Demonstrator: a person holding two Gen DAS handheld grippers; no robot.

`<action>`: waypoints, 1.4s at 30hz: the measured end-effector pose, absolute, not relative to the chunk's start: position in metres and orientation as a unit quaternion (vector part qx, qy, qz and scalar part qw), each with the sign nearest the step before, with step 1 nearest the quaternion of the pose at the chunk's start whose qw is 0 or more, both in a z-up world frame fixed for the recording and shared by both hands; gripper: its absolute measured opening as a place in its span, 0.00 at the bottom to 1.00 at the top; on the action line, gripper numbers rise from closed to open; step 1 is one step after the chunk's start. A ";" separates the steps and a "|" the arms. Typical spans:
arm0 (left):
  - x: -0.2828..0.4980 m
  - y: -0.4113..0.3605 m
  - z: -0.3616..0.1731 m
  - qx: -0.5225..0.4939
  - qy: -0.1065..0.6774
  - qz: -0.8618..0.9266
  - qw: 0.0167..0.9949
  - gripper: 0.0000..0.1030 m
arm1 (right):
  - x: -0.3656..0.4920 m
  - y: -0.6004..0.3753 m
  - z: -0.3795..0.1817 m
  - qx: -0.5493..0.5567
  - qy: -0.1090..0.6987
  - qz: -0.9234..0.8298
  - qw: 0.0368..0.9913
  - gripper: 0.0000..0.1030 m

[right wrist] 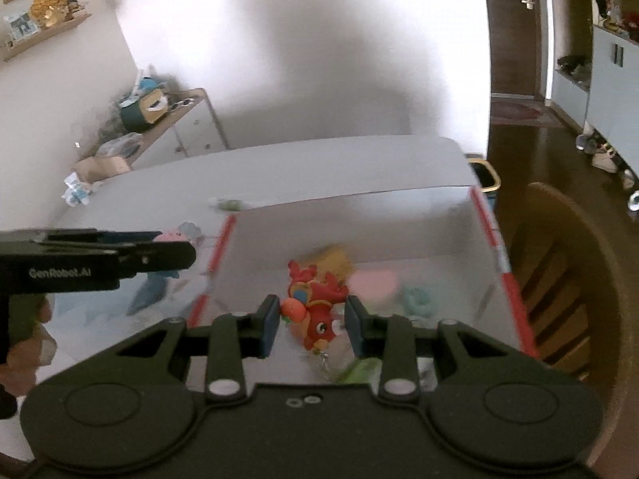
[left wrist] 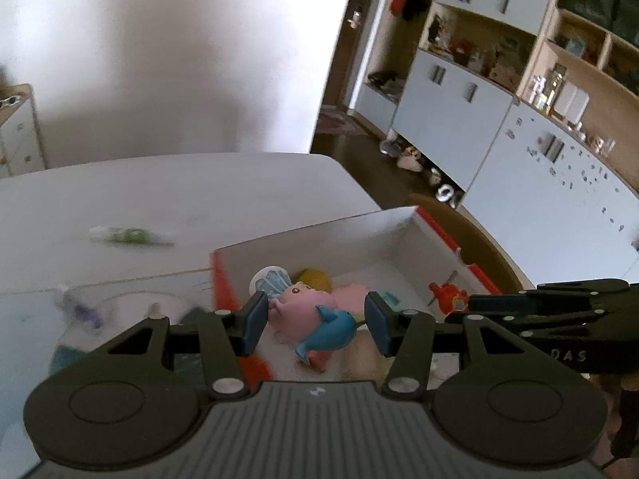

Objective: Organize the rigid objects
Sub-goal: 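Carry the pig figure and rooster keychain into the red-rimmed box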

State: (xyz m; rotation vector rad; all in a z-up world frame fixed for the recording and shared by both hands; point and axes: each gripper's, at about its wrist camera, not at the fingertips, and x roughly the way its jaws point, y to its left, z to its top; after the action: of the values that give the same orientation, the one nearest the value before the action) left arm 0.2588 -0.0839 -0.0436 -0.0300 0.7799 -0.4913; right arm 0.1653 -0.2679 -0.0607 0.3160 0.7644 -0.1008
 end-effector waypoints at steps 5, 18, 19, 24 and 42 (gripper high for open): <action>0.272 -0.127 -0.050 0.014 0.380 -0.244 0.892 0.51 | 0.166 -0.291 -0.071 0.156 0.381 -0.055 0.909 0.33; 0.317 -0.200 -0.085 0.053 0.390 -0.276 0.877 0.51 | 0.182 -0.305 -0.100 0.125 0.417 -0.052 0.899 0.33; 0.321 -0.203 -0.088 0.056 0.392 -0.277 0.876 0.51 | 0.184 -0.303 -0.103 0.120 0.421 -0.051 0.897 0.33; 0.334 -0.221 -0.103 0.076 0.403 -0.281 0.867 0.51 | 0.191 -0.294 -0.118 0.091 0.448 -0.039 0.888 0.33; 0.349 -0.239 -0.141 0.090 0.452 -0.277 0.843 0.51 | 0.212 -0.282 -0.152 0.069 0.490 -0.033 0.868 0.33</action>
State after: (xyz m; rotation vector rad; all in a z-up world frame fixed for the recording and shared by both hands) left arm 0.3485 -0.2393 -0.1410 0.1904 0.9554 -0.5841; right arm 0.2115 -0.2822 -0.1519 0.1437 1.0253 -0.0690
